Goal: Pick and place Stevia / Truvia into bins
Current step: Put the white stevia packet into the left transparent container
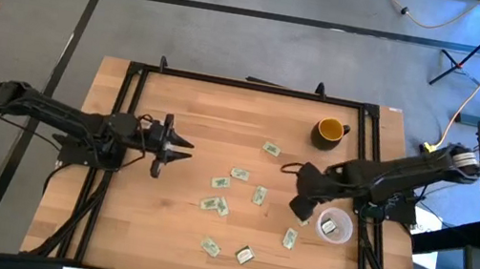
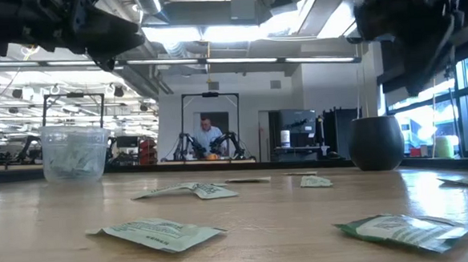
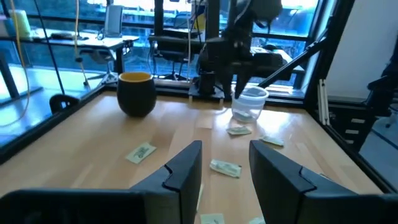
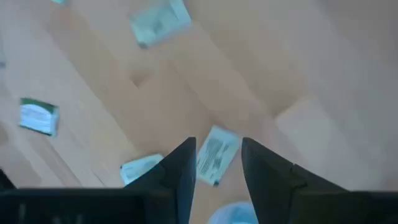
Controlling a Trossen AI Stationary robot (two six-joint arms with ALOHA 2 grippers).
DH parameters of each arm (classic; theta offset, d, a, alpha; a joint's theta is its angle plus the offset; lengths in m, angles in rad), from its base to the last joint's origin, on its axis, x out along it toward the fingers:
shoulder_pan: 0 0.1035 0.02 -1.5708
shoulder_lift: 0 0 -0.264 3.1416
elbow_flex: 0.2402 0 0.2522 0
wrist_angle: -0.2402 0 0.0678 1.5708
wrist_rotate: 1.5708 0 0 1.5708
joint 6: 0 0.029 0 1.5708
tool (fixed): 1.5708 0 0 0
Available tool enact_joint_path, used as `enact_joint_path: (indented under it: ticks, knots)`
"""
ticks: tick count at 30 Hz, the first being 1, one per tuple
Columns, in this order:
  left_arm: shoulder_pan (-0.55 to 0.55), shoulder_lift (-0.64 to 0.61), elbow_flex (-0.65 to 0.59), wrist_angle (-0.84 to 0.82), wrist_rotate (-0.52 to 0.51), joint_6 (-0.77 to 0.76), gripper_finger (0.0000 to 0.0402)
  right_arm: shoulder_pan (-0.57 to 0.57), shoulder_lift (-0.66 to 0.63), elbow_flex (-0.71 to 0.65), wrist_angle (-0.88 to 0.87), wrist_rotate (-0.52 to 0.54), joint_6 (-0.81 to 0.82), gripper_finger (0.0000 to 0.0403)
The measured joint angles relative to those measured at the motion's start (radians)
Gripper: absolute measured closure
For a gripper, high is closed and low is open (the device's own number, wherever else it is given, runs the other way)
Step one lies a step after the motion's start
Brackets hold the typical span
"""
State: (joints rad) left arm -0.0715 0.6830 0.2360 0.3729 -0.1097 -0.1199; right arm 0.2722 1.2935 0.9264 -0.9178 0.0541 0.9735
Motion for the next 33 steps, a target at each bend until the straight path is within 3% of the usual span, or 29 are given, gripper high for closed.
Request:
enact_joint_path:
  ticks: [5,12,21,33]
  knots:
    - [0.0,0.0,-0.003,-0.003,0.0,-0.016,0.0274,0.0,0.139,0.003,0.013,-0.092,0.047,0.0272]
    - [0.0,0.001,-0.003,-0.01,-0.001,-0.007,0.0274,0.0,0.27,0.003,0.038,-0.11,0.047,0.0272]
    - [0.0,0.001,-0.003,-0.019,0.0,-0.005,0.0274,0.0,0.36,0.003,0.037,-0.112,0.042,0.0272]
    - [0.0,0.002,-0.003,-0.033,-0.001,0.011,0.0274,0.0,0.465,0.008,0.075,-0.197,-0.009,0.0273]
